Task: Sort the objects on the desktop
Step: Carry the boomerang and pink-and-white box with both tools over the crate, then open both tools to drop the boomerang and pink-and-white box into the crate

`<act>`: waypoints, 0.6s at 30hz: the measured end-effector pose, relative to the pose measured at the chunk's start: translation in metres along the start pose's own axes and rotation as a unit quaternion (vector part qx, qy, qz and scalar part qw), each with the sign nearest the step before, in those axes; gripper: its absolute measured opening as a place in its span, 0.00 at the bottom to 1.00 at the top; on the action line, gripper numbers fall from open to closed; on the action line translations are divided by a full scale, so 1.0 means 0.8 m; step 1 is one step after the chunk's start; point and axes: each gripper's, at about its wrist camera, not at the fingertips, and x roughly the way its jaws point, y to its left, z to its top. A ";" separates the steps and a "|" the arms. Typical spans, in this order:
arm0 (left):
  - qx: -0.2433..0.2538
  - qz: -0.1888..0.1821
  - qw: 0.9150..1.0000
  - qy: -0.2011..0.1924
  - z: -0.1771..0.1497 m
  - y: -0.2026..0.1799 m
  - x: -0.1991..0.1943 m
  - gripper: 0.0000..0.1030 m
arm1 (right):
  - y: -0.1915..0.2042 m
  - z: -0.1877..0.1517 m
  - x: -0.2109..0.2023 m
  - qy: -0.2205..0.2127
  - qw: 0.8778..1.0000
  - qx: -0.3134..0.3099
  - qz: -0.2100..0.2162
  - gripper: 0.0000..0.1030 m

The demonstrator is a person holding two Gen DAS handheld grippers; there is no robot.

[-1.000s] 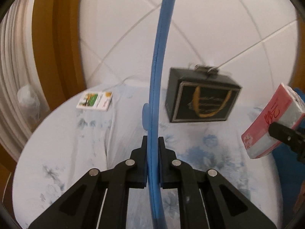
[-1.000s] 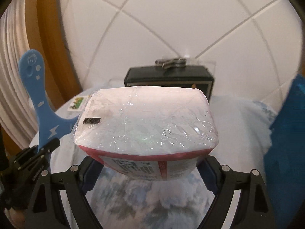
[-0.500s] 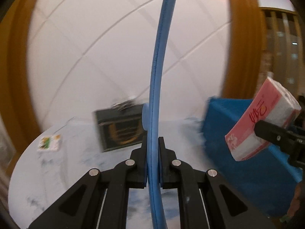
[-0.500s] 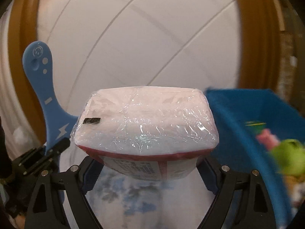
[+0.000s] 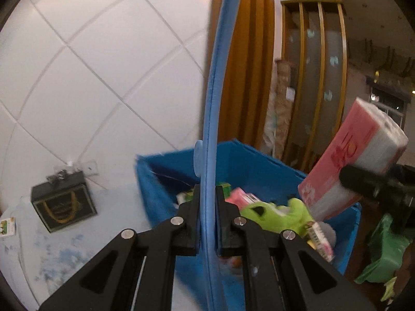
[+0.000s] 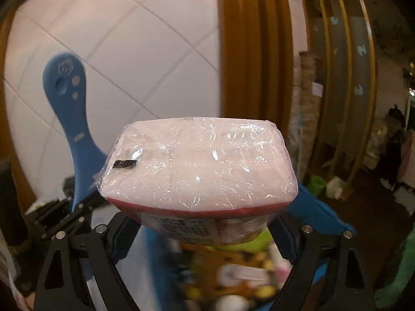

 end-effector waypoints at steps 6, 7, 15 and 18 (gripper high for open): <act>0.010 0.013 0.994 0.104 -0.013 -0.078 0.089 0.08 | -0.087 -0.023 0.071 0.082 0.996 -0.017 0.002 0.87; 0.014 0.016 0.992 0.123 -0.015 -0.085 0.102 0.08 | -0.095 -0.027 0.085 0.097 0.995 -0.017 0.006 0.87; 0.032 0.065 0.977 0.200 -0.029 -0.093 0.167 0.09 | -0.130 -0.047 0.163 0.173 0.984 -0.038 0.022 0.87; 0.035 0.075 0.973 0.216 -0.028 -0.092 0.179 0.25 | -0.118 -0.049 0.169 0.170 0.984 -0.058 0.018 0.88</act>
